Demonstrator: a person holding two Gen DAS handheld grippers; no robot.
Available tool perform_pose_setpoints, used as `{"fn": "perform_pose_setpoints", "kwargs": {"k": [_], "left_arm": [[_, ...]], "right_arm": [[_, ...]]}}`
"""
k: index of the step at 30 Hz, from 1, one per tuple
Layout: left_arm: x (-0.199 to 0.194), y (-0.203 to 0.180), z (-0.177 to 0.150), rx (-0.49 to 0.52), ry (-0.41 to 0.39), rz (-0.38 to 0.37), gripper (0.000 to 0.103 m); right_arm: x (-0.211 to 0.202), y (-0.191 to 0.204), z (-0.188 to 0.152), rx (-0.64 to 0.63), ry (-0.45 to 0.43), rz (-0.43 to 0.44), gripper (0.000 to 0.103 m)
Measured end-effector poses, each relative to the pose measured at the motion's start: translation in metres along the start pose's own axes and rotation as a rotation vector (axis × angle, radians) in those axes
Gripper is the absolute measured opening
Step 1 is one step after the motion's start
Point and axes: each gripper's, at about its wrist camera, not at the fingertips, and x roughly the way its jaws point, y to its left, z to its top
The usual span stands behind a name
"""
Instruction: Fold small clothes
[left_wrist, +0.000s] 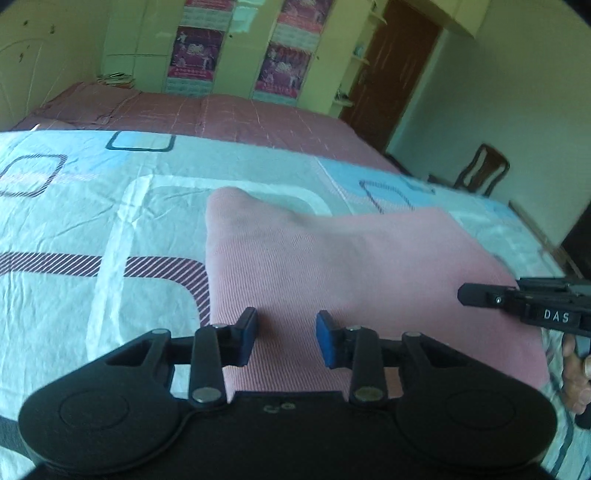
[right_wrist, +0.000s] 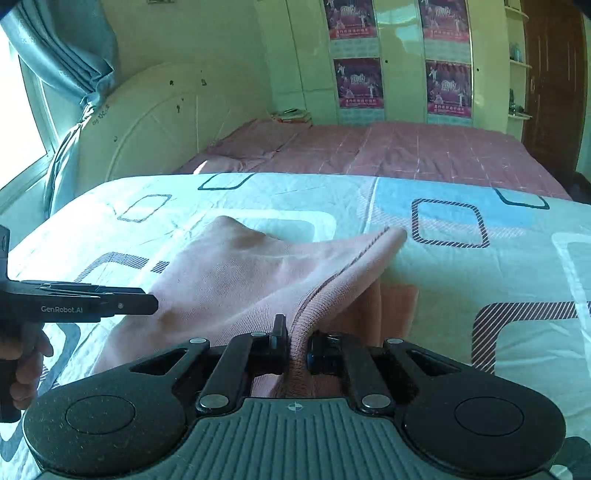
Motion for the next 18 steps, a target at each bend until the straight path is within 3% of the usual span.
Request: {"fn": "perform_pose_setpoints", "kwargs": {"k": [3,5,9,13,15,17,18], "left_arm": [[0.016,-0.018,-0.002,0.119,0.047,0.043,0.032],[0.017,-0.021,0.0,0.145,0.055,0.055,0.032],[0.017,-0.017,0.0,0.146,0.066,0.03,0.032],[0.02,-0.016,0.005,0.142,0.078,0.027,0.033],[0.008,-0.014,0.012,0.117,0.021,-0.014,0.037],[0.003,-0.01,0.022,0.107,-0.028,-0.037,0.039],[0.007,-0.009,0.03,0.123,-0.036,-0.022,0.038]], "right_arm": [[0.03,-0.021,-0.025,0.067,0.098,-0.038,0.008],[0.025,-0.029,-0.027,0.137,0.078,-0.017,0.008],[0.015,-0.027,-0.024,0.097,0.074,-0.03,0.008],[0.02,-0.033,-0.025,0.147,0.076,-0.027,0.008],[0.01,-0.03,-0.017,0.17,0.034,-0.069,0.01],[-0.003,-0.023,-0.005,0.098,-0.041,-0.19,0.042],[-0.004,-0.021,0.002,0.068,-0.06,-0.211,0.042]]}}
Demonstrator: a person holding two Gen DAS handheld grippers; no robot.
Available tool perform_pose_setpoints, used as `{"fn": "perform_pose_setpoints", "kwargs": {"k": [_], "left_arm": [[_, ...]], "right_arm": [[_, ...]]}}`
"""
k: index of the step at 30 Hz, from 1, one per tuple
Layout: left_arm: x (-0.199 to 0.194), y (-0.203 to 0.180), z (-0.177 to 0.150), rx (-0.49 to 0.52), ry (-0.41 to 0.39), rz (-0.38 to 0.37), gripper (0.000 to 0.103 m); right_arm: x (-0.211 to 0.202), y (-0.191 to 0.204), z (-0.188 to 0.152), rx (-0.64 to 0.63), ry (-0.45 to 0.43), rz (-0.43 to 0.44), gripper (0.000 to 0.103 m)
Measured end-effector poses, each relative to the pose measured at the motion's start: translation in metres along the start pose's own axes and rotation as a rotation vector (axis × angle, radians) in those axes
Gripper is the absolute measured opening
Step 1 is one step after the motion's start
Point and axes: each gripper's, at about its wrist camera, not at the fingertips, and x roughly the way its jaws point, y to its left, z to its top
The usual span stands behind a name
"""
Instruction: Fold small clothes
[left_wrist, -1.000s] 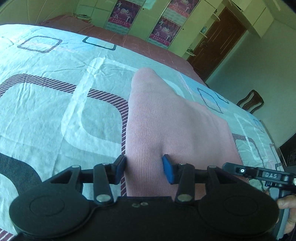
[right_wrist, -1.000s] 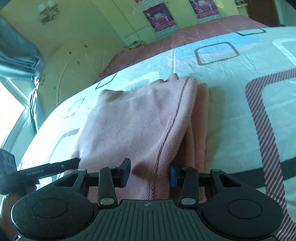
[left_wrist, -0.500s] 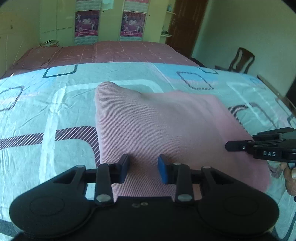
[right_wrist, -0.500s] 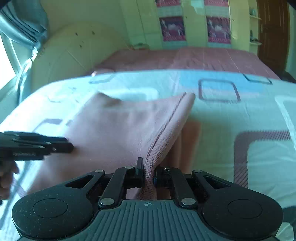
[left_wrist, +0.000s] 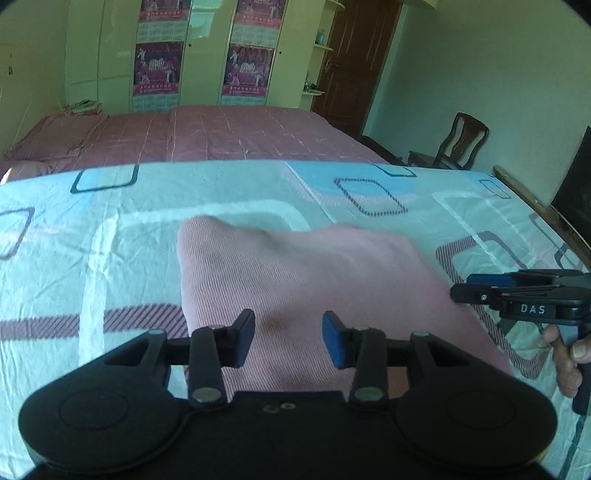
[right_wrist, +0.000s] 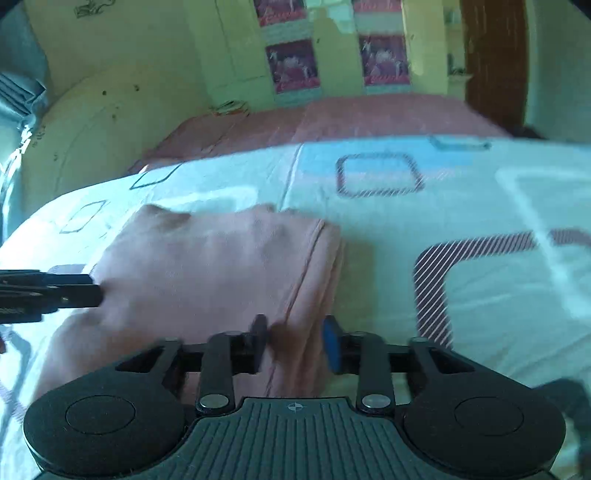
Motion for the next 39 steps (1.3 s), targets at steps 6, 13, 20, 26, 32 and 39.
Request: {"fn": "perform_pose_setpoints", "kwargs": {"k": [6,13,20,26,32,39], "left_arm": [[0.049,0.021,0.036,-0.033,0.004,0.034,0.038],[0.079,0.035,0.029,-0.077,0.076,0.041,0.039],[-0.005,-0.002,-0.016,-0.002,-0.017,0.024,0.039],[-0.028,-0.025,-0.06,0.041,-0.016,0.076,0.04],[-0.031,-0.037,-0.062,0.08,-0.009,0.13,0.041],[-0.056,-0.042,-0.083,0.055,-0.004,0.141,0.043]], "right_arm": [[0.051,0.015,0.037,-0.074,0.052,0.06,0.027],[0.086,-0.004,0.033,-0.069,0.142,-0.042,0.014],[0.003,0.016,0.013,-0.114,0.046,0.087,0.015],[-0.023,0.044,-0.041,-0.202,0.127,0.11,0.015],[-0.022,0.045,-0.063,-0.175,0.137,0.055,0.014],[-0.05,0.046,-0.071,-0.156,0.14,0.068,0.014]]}}
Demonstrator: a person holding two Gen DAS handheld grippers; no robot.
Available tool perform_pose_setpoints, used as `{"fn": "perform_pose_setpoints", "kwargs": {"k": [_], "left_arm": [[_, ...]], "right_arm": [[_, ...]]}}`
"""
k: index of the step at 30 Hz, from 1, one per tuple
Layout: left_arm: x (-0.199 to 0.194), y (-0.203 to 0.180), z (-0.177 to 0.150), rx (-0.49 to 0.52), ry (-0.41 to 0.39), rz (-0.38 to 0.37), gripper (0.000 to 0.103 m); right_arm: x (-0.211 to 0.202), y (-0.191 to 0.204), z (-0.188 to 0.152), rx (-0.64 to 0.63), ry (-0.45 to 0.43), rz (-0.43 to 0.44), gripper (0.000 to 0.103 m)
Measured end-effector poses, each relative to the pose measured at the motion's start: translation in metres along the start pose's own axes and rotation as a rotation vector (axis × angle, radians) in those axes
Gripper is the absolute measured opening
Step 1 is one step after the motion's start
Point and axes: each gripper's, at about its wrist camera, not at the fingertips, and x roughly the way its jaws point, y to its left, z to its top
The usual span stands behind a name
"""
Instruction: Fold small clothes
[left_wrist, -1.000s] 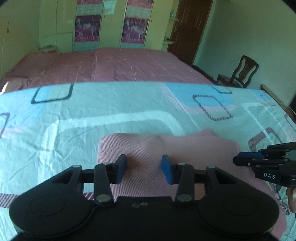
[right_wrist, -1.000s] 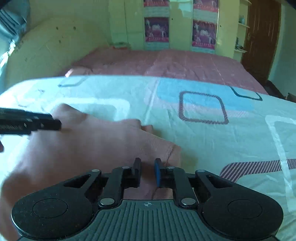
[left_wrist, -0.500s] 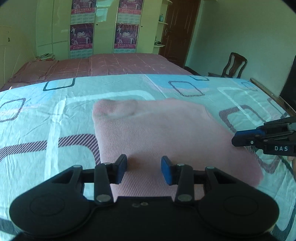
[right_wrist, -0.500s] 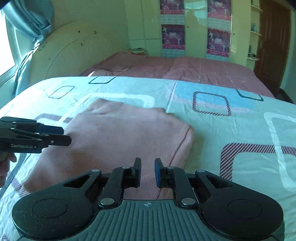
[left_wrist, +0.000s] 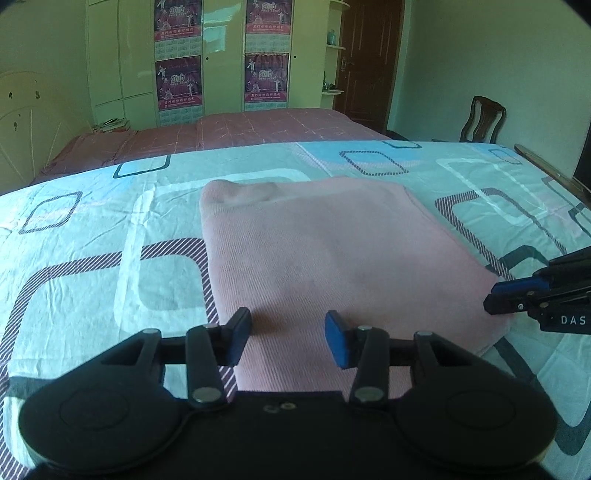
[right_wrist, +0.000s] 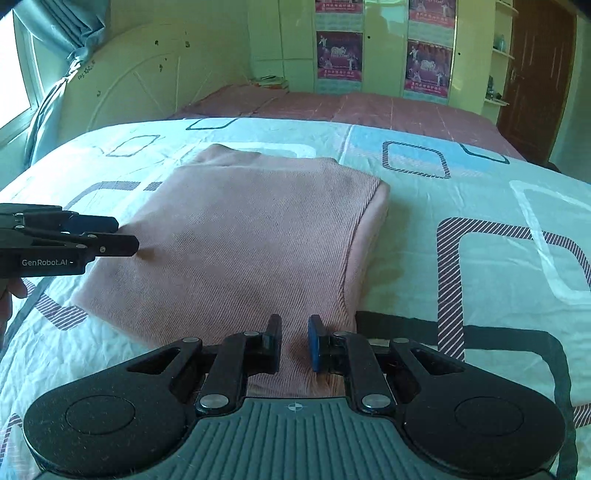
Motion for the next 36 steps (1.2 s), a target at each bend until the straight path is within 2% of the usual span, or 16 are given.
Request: {"fn": "perform_pose_setpoints", "kwargs": {"k": [2,4,8,11,14,16,18,26,29,33,36], "left_arm": [[0.001,-0.002,-0.01,-0.003,0.039,0.012,0.042],[0.005,-0.003,-0.022,0.0,0.077,0.027,0.043],[0.002,0.002,-0.036,-0.043,0.078,0.031,0.046],[-0.001,0.002,-0.037,-0.046,0.076,0.039,0.046],[-0.002,0.0,-0.038,-0.047,0.074,0.047,0.046],[-0.003,-0.002,-0.039,-0.052,0.074,0.052,0.046],[-0.003,-0.003,-0.039,-0.055,0.075,0.057,0.046],[-0.005,-0.008,-0.04,-0.063,0.079,0.086,0.046],[-0.005,-0.011,-0.04,-0.064,0.082,0.103,0.049],[-0.006,-0.011,-0.039,-0.056,0.094,0.136,0.059],[-0.012,-0.009,-0.038,-0.061,0.1,0.141,0.062]], "right_arm": [[0.006,0.001,-0.008,-0.005,0.042,-0.013,0.014],[0.009,0.003,-0.018,-0.01,0.046,-0.016,0.014],[0.006,0.006,-0.019,-0.013,0.041,-0.024,0.014],[-0.012,0.002,-0.017,0.031,-0.056,-0.021,0.014],[-0.017,-0.003,-0.016,0.063,-0.086,-0.034,0.014],[-0.01,-0.007,-0.017,0.073,-0.042,-0.023,0.014],[0.007,-0.009,-0.024,0.059,0.047,-0.039,0.014],[0.006,-0.018,-0.035,0.082,0.031,-0.005,0.014],[0.007,-0.019,-0.035,0.076,0.034,0.003,0.014],[0.007,-0.02,-0.034,0.05,0.038,0.018,0.014],[0.006,-0.023,-0.035,0.024,0.065,0.039,0.014]]}}
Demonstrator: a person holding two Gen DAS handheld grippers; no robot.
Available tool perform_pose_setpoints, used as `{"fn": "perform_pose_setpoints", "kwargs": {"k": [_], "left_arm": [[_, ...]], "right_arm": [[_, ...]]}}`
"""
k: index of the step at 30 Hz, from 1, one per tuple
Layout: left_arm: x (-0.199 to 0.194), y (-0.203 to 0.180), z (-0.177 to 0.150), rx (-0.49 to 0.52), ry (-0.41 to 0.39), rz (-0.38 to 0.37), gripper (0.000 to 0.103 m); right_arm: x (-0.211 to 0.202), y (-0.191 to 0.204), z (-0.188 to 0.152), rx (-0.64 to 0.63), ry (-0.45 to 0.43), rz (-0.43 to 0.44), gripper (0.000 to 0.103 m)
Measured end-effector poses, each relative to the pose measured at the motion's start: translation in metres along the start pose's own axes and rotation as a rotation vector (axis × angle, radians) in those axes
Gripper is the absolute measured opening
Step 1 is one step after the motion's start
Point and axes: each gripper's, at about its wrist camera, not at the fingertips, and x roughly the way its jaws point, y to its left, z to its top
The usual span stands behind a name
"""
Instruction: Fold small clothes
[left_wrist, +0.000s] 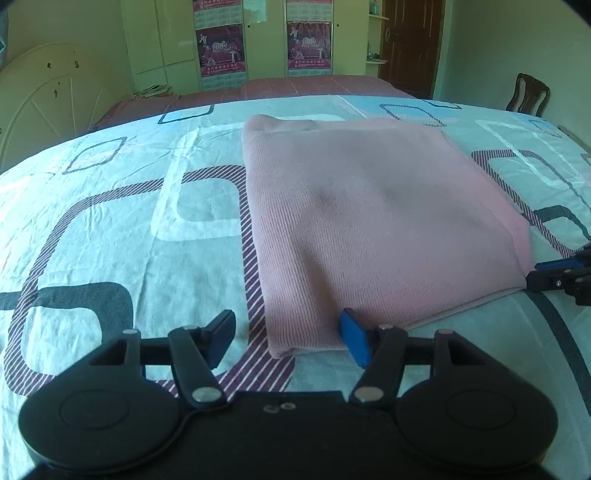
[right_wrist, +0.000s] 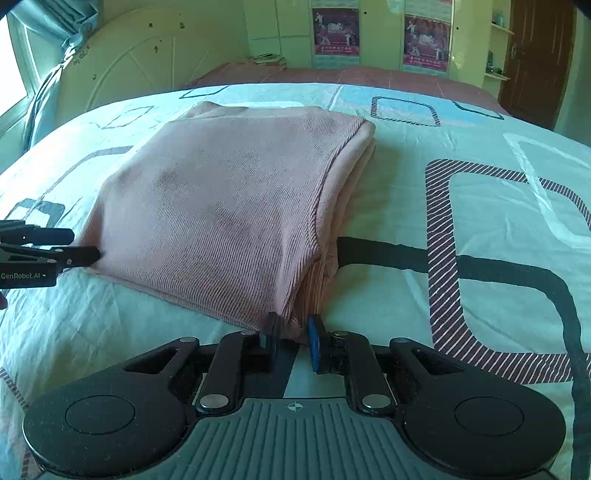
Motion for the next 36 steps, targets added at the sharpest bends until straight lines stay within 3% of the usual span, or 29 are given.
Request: {"fn": "perform_pose_setpoints", "kwargs": {"k": [2,3,6,8,9,17,27,36], "left_arm": [[-0.013,0.006,0.001,-0.043,-0.056,-0.042,0.078],[-0.018,0.009,0.002,-0.066,-0.087,-0.039,0.101],[-0.02,0.015,0.011,-0.123,-0.123,-0.047,0.101],[-0.013,0.017,0.021,-0.164,-0.11,-0.06,0.1],[-0.01,0.017,0.025,-0.17,-0.102,-0.067,0.098],[0.035,0.022,0.06,-0.195,0.029,-0.132,0.098],[0.08,0.043,0.08,-0.313,0.096,-0.291,0.085],[0.099,0.039,0.092,-0.28,0.121,-0.318,0.083]], "right_arm": [[-0.012,-0.007,0.002,0.026,-0.022,0.043,0.014],[-0.021,-0.011,0.003,0.043,-0.062,0.061,0.014],[-0.031,-0.024,0.011,0.083,-0.122,0.076,0.016],[-0.029,-0.033,0.018,0.125,-0.153,0.096,0.054],[-0.026,-0.039,0.024,0.15,-0.164,0.12,0.057],[0.019,-0.09,0.06,0.381,-0.113,0.29,0.057],[0.066,-0.15,0.057,0.683,-0.036,0.567,0.056],[0.081,-0.142,0.08,0.607,0.022,0.618,0.056]]}}
